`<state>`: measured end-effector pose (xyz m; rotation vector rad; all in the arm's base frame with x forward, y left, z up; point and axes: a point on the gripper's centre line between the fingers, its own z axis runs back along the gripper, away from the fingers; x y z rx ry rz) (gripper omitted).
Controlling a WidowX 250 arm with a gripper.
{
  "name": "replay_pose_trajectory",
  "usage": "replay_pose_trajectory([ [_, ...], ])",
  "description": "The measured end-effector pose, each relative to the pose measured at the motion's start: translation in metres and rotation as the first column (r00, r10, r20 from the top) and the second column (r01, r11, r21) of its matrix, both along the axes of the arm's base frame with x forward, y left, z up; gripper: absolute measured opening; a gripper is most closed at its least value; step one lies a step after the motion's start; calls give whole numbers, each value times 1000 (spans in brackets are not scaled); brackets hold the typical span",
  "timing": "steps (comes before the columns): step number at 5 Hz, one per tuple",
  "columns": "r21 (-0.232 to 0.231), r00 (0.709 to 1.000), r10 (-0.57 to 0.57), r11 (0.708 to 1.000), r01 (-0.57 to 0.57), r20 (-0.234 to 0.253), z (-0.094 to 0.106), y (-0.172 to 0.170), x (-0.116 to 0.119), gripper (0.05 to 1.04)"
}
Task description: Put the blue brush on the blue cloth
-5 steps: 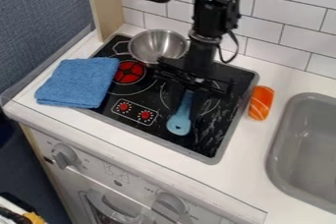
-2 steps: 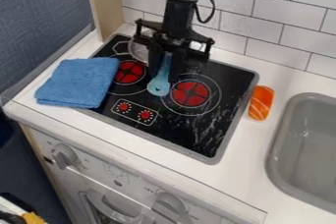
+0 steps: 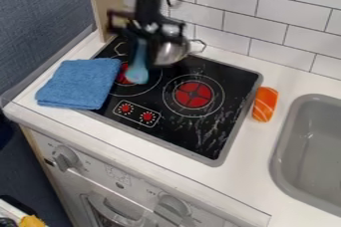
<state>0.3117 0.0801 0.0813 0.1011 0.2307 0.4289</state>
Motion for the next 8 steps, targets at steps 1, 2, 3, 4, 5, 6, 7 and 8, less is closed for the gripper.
replay_pose_trajectory([
  [1,42,997,-62,997,64,-49,4,21,15,328],
  [2,33,998,54,998,-53,-21,5,38,14,328],
  [3,34,986,163,986,-163,-11,5,63,14,328],
  [4,71,990,134,989,-131,-44,3,74,23,328],
  [5,110,996,53,993,-46,-65,-3,86,23,328],
  [6,114,996,54,992,-46,-70,-12,97,15,328],
  [7,63,993,72,996,-66,-89,-34,103,-4,328],
  [8,48,994,78,996,-75,-74,-44,109,-18,328],
])
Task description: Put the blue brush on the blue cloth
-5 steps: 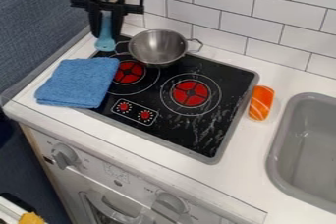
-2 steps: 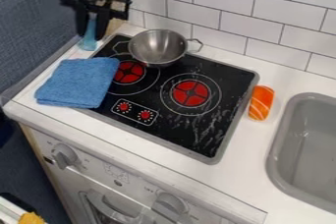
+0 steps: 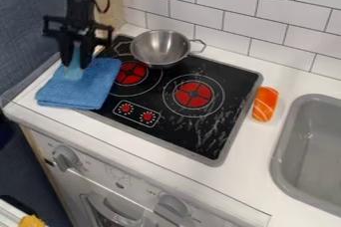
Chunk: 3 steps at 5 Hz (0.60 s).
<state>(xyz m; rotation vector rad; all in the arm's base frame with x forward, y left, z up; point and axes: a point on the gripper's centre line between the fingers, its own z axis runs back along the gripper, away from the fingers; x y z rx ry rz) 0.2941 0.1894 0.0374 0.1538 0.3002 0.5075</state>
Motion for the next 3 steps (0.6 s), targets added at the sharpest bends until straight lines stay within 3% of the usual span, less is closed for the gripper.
replay_pose_trajectory([
  [2,10,1000,4,1000,-4,7,-3,3,-2,328],
  [3,7,1000,6,1000,-6,4,-5,2,-3,386],
])
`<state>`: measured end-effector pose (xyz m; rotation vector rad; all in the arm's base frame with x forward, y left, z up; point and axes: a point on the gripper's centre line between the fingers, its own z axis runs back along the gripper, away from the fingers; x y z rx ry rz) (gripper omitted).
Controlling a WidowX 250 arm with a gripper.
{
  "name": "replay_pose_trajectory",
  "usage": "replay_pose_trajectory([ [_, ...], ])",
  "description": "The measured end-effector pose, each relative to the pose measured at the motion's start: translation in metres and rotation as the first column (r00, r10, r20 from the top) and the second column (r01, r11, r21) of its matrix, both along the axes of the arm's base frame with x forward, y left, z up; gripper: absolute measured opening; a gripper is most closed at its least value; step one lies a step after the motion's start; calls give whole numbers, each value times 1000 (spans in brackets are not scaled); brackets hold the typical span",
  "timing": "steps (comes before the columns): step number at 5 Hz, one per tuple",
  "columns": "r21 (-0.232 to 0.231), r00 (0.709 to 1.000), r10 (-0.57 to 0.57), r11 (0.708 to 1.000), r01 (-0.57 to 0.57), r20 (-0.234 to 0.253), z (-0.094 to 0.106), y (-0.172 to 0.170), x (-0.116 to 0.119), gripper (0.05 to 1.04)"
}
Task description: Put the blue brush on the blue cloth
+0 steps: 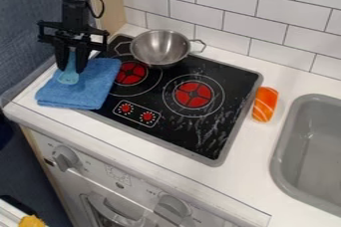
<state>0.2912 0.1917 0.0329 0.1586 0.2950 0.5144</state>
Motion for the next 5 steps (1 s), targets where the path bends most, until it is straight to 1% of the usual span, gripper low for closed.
replay_pose_trajectory([
  [1,-3,1000,-7,1000,7,0,5,-2,-3,690],
  [2,3,999,-16,1000,16,34,22,-2,-1,958],
  [3,8,999,-12,1000,12,45,30,-4,-2,1003],
  [4,16,997,-29,999,28,65,51,-15,0,1001],
  [5,30,981,-192,981,191,27,54,-36,11,1001],
])
